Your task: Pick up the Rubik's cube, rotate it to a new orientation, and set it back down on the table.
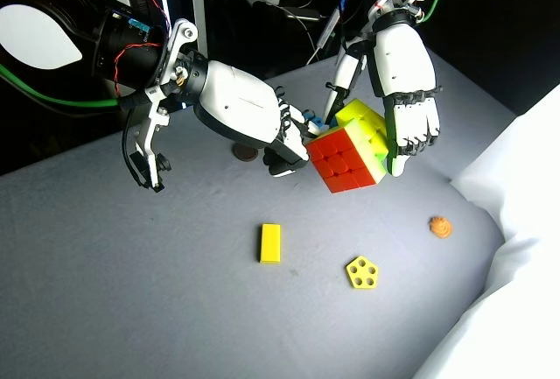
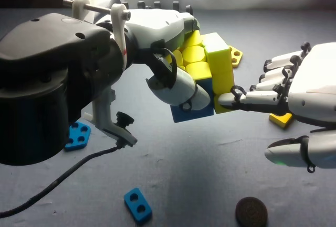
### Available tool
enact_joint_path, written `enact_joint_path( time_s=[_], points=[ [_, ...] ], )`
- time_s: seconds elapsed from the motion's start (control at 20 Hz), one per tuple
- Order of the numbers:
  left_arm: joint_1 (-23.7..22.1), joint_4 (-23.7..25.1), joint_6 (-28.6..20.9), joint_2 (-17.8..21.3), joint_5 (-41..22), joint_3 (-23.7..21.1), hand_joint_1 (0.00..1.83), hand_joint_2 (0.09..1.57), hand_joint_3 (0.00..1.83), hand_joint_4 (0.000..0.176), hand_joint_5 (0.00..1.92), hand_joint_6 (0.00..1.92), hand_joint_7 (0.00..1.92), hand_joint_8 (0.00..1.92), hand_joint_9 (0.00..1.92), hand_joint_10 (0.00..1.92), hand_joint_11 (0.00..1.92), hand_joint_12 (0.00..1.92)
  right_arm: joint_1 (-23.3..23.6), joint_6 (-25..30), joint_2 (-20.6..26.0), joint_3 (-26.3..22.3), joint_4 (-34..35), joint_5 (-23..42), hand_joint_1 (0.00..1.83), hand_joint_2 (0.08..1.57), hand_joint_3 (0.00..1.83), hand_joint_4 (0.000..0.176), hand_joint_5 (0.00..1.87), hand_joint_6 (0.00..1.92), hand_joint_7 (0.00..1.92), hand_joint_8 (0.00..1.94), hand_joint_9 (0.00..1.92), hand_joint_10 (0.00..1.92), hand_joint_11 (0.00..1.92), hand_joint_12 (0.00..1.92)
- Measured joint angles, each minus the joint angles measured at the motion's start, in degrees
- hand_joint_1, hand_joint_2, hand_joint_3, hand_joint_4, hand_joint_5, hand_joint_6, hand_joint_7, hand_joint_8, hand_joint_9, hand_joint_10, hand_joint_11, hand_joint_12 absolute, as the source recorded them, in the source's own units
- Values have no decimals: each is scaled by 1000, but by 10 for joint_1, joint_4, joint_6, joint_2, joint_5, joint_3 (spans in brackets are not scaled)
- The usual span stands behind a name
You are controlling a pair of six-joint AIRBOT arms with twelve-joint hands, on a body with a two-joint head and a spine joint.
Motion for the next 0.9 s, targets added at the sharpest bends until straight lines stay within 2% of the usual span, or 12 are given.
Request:
enact_joint_path(
  time_s=[0.25,0.3,0.35,0.4,0.5,0.6,0.65,0.7,0.85,0.9],
  points=[
    [0,1,1,0,-4,4,994,1268,3,0,234,1129,240,1311,228,1323,1,1572,0,-13,-21,19,17,5,0,1366,1,0,139,7,396,1736,410,1921,282,1921],
    [0,0,2,0,-5,4,938,1350,12,0,459,1556,236,1355,224,1354,5,1593,0,-14,-24,21,17,5,0,1367,1,0,128,2,383,1749,403,1921,273,1921],
    [0,0,1,0,-6,4,938,1350,12,0,459,1556,236,1355,224,1354,5,1593,0,-14,-25,21,18,5,0,1367,1,0,128,2,383,1749,403,1921,273,1921],
    [0,0,1,0,-6,4,1002,1285,0,0,270,1295,225,1369,217,1366,6,1594,0,-15,-26,21,19,5,0,1361,0,0,125,0,391,1704,394,1921,267,1921],
    [0,0,2,0,-6,4,1019,1255,0,0,243,1135,233,1320,215,1360,7,1592,0,-16,-27,22,19,5,0,1366,1,0,110,3,400,1738,391,1921,256,1921],
    [0,1,1,0,-7,4,1014,1255,0,0,249,1115,244,1311,227,1352,7,1609,0,-16,-35,29,19,4,0,1364,0,0,126,14,387,1767,399,1921,285,1921],
    [0,3,1,0,-7,4,1054,1237,0,0,312,1047,289,1274,258,1320,40,1572,0,-16,-39,31,19,2,0,1364,0,0,132,14,383,1748,392,1921,273,1921],
    [0,3,1,0,-7,4,1004,1259,4,0,298,1023,274,1254,243,1300,20,1558,0,-16,-43,34,19,1,0,1365,0,0,120,8,369,1763,382,1921,251,1921],
    [0,3,1,0,-7,4,988,1268,2,0,277,1031,256,1246,233,1287,2,1561,-1,-17,-46,36,19,1,0,1368,1,0,134,11,373,1748,379,1921,248,1921],
    [0,3,1,0,-7,4,1020,1246,0,0,304,1015,296,1222,281,1245,36,1546,-1,-17,-46,36,19,1,0,1366,0,0,142,11,397,1740,399,1921,276,1921]
  ],
)
